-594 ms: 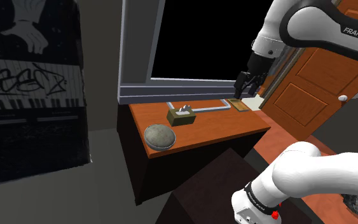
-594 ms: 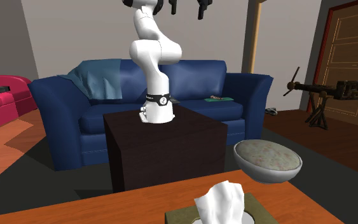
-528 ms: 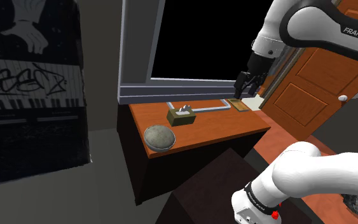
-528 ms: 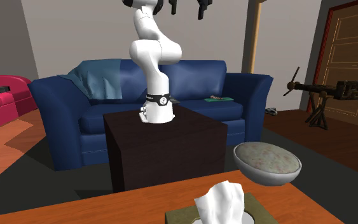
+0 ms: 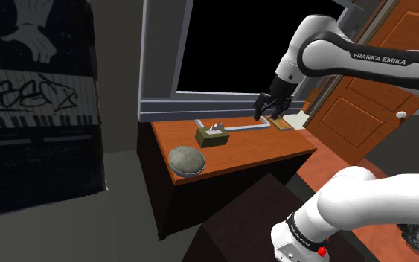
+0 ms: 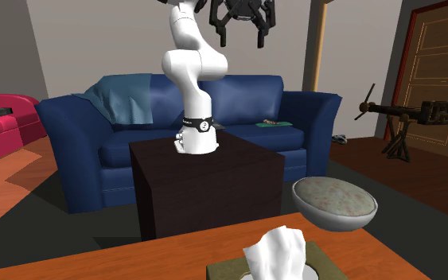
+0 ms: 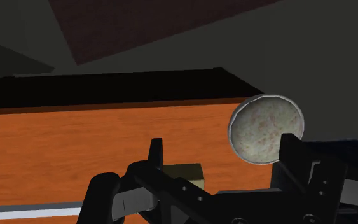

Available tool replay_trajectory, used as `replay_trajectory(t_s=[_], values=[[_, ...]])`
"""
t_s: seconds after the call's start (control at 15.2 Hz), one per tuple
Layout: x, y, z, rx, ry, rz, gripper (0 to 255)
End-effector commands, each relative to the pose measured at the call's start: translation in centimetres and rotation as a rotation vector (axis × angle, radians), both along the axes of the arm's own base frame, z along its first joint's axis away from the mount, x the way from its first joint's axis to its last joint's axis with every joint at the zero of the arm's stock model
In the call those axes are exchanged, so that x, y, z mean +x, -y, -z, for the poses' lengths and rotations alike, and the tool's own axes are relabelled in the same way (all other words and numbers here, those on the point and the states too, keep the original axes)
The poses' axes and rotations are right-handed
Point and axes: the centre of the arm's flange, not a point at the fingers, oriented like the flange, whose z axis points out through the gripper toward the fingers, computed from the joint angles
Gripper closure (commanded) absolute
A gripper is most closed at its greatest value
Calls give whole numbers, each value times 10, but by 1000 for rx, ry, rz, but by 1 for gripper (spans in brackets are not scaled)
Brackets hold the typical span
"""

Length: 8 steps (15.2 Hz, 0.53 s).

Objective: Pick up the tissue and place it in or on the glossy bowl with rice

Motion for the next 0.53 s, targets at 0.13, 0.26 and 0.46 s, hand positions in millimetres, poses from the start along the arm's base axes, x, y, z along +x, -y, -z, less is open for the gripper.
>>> replay_trajectory(t_s=[0.13,0.26,0.46], values=[[27,14,42,31,51,75,0],[41,21,61,47,74,111,0],[61,32,90,70,109,166,0]])
